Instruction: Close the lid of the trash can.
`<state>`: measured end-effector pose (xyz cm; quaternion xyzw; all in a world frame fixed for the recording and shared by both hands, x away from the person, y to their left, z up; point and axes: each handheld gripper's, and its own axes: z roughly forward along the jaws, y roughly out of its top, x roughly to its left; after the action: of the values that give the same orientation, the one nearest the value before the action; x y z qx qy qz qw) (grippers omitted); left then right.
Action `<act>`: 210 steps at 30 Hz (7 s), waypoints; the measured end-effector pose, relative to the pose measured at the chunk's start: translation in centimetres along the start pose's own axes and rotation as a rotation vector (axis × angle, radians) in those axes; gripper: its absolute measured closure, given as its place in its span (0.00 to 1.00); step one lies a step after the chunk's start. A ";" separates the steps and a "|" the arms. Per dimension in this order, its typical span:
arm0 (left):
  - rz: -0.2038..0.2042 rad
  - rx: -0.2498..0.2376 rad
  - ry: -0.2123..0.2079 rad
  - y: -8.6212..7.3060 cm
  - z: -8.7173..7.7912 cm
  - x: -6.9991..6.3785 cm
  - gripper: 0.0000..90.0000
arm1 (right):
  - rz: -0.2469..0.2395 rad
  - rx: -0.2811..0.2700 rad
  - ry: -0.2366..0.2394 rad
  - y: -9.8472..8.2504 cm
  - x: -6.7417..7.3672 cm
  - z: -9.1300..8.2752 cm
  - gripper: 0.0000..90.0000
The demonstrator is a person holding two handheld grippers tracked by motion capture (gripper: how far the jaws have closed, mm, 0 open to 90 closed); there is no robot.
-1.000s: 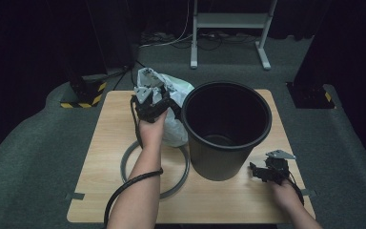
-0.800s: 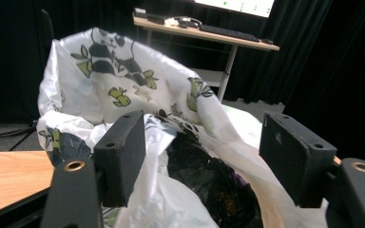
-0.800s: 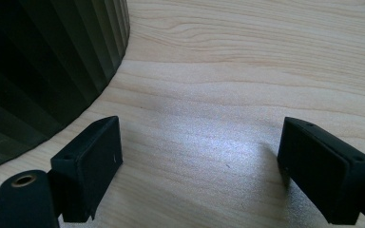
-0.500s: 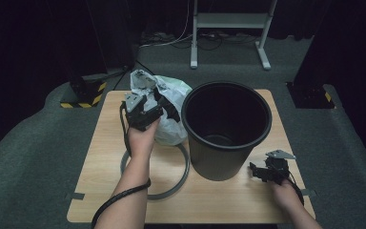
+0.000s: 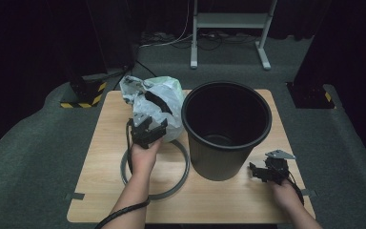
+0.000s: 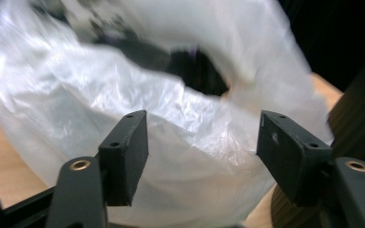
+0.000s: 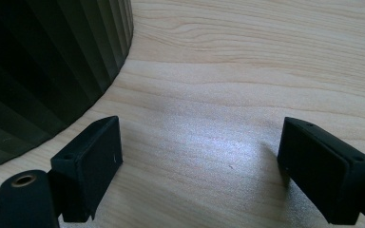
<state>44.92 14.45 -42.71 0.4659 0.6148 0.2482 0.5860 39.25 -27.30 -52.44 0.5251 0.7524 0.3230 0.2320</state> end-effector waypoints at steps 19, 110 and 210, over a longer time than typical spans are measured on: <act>0.021 0.010 -0.101 -0.6 2.4 -4.0 1.00 | -0.009 0.002 0.011 0.0 0.0 0.0 0.16; 0.213 0.426 0.188 -4.1 -8.5 11.0 0.27 | -0.026 0.002 0.026 0.1 -0.1 0.1 0.16; 0.032 0.892 0.419 4.7 -7.3 10.7 0.86 | -0.062 0.002 0.067 0.2 -0.1 0.2 0.16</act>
<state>40.57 27.56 -42.56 0.6208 0.7585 0.0580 0.1895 39.60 -27.28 -52.42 0.4908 0.7760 0.3321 0.2159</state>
